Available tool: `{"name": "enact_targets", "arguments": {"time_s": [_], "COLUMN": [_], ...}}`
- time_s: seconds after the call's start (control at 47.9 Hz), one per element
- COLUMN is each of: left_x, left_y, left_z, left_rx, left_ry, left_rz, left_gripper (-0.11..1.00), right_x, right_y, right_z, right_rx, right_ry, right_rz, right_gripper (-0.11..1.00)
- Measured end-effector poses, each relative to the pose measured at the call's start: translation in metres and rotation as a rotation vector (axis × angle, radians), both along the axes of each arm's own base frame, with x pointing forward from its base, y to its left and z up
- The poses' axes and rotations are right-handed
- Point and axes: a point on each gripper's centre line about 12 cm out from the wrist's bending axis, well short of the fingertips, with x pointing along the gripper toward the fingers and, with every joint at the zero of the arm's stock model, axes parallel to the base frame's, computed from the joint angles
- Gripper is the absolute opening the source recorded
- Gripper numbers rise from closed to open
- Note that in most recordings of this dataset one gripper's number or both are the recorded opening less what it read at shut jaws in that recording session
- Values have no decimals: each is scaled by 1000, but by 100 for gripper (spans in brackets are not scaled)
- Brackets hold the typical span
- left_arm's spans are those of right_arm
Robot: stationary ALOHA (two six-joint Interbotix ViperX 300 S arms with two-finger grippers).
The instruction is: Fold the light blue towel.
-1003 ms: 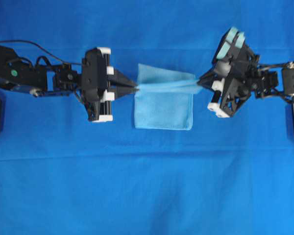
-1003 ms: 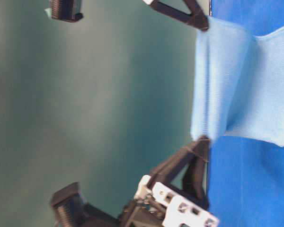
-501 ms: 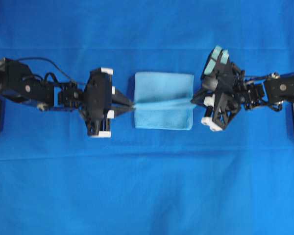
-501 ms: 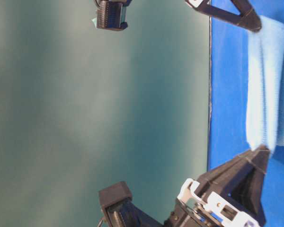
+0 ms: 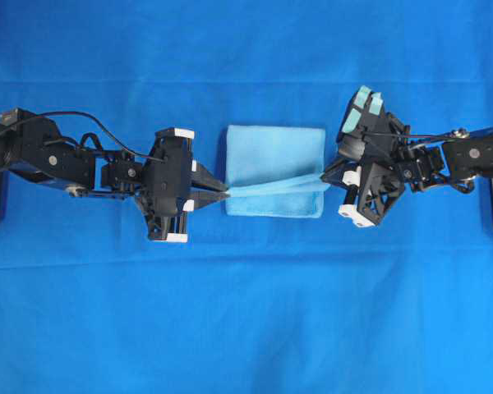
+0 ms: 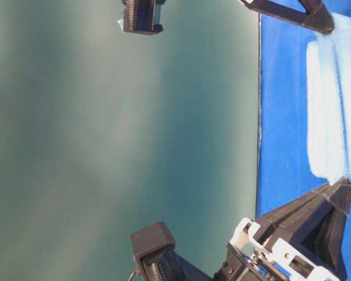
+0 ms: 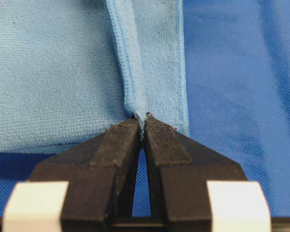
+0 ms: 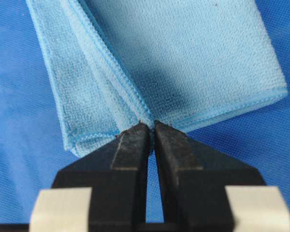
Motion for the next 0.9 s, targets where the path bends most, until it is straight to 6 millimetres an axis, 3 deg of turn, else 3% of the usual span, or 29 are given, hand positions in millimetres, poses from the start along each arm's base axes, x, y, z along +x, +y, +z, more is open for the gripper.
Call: {"name": "enact_targets", "arguments": {"time_s": [0.104,0.167,0.251,0.313,0.418,0.46,0.585,0.898], "left_x": [0,0,-1,-1,-1,-2,-3,-21], "left_y": [0,0,-1,-2,-2,-2,-3,-3], "left_z": [-1,-1,-2,-2,-2,-1,12,69], "left_rx": [-1,0,-2,1,1,0,0,11], "left_ry": [2,8,11,11,15,17,3,-54], "left_rz": [1,0,1,-5,-7,-6,-9,-20], "left_gripper": [3,7,25,44,74,80,76,74], "right_x": [2,4,5,6,6,7,6,-2], "right_y": [1,1,0,0,0,2,6,17], "right_z": [-5,-8,-9,-9,-8,-6,12,91], "right_rx": [7,12,11,8,7,5,-18,-77], "right_ry": [10,14,20,19,18,15,-12,-173], "right_rz": [0,0,-3,2,-1,3,16,28], "right_gripper": [9,26,51,64,60,59,59,59]}}
